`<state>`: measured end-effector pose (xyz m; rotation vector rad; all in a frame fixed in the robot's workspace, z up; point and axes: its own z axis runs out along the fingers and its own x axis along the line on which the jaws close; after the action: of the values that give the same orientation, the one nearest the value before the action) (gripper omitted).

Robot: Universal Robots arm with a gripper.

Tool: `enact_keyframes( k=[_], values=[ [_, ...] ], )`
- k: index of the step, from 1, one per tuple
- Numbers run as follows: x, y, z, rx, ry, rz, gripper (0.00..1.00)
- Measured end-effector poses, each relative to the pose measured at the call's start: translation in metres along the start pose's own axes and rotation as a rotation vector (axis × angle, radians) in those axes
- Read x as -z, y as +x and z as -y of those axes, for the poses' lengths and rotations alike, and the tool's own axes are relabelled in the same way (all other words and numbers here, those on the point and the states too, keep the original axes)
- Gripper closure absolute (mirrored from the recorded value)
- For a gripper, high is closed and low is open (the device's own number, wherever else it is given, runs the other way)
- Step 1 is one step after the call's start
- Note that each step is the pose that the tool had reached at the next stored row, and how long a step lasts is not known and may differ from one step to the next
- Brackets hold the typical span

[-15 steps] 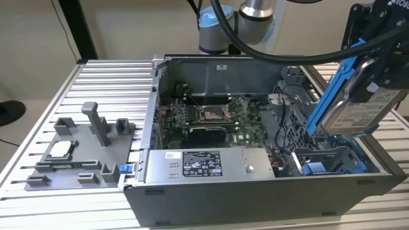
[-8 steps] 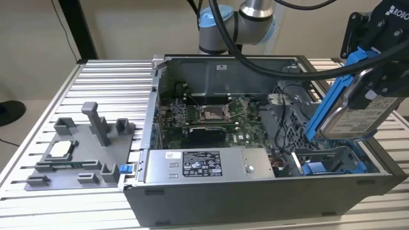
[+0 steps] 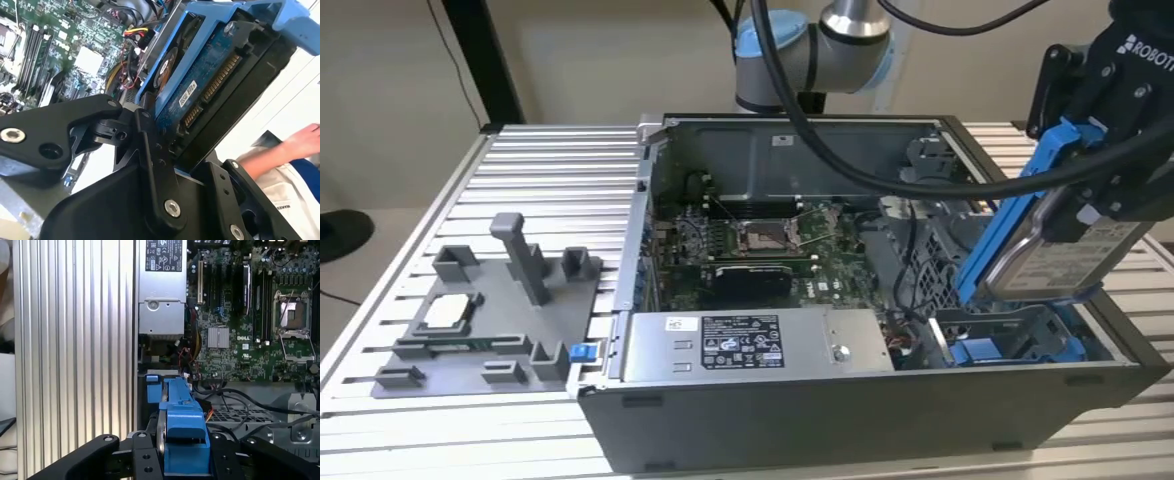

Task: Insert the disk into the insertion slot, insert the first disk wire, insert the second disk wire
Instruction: 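Insert the disk into the insertion slot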

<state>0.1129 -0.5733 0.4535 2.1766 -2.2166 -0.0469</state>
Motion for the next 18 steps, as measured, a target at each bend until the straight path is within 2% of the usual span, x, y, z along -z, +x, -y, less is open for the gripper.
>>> enact_keyframes(
  k=[18],
  values=[
    [-0.0313, 0.0034, 0.0031, 0.0, -0.0008, 0.0002, 1.0]
  ],
)
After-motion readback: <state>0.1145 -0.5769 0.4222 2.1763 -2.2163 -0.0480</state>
